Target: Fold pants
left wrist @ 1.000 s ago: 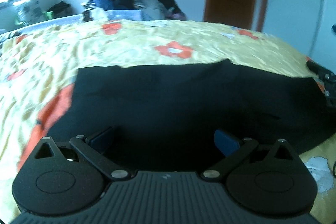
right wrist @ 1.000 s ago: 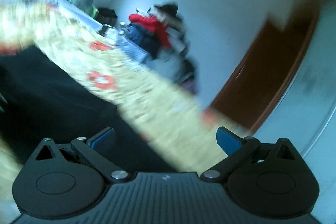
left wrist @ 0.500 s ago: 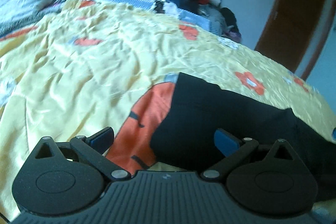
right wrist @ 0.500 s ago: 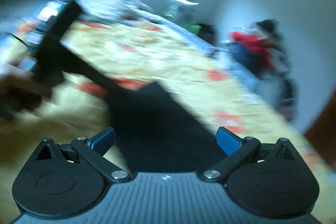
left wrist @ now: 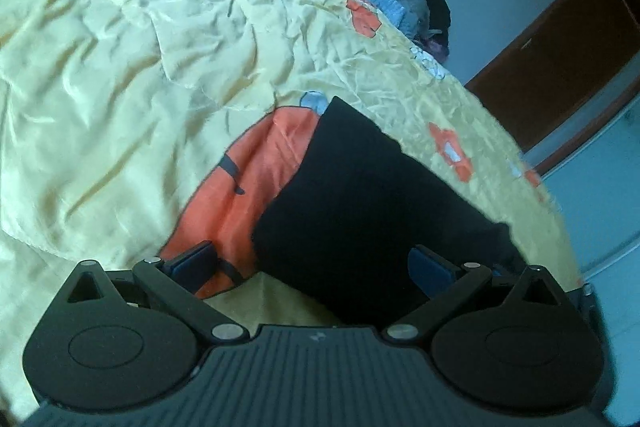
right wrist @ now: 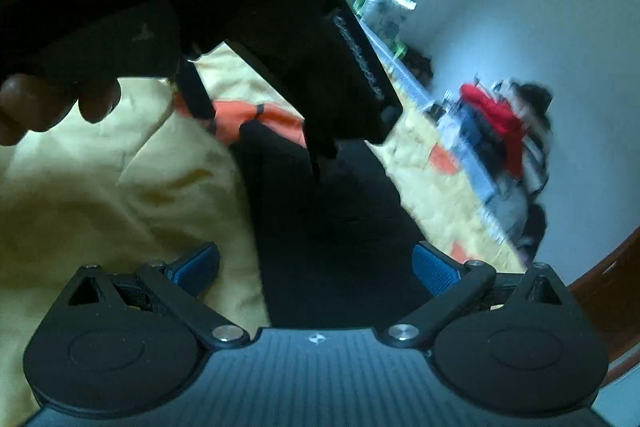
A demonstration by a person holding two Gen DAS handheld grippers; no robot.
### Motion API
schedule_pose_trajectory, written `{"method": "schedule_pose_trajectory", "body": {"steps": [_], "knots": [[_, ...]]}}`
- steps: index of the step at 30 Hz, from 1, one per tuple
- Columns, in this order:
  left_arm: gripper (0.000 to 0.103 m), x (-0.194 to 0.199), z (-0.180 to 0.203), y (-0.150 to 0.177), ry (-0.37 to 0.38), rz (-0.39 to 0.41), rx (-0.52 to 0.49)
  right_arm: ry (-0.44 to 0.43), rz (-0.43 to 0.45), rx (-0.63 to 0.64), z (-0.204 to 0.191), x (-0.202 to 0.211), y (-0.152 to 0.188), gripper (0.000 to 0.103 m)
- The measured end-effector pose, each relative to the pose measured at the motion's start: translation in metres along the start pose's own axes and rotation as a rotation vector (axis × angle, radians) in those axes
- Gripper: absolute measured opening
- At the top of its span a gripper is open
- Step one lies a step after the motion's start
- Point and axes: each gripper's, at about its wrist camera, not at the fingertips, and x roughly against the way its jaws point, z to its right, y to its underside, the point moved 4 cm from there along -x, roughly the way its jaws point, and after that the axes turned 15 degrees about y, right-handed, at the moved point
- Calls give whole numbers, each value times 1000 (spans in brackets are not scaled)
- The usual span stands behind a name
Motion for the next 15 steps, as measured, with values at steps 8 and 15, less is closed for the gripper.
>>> {"method": "schedule_pose_trajectory", "body": {"steps": [8, 15], "knots": [[102, -7, -4, -8, 135, -20, 158, 204, 22, 73, -4, -22, -6, 103], [102, -6, -1, -19, 208, 12, 166, 218, 51, 36, 1, -20, -7, 103]]}}
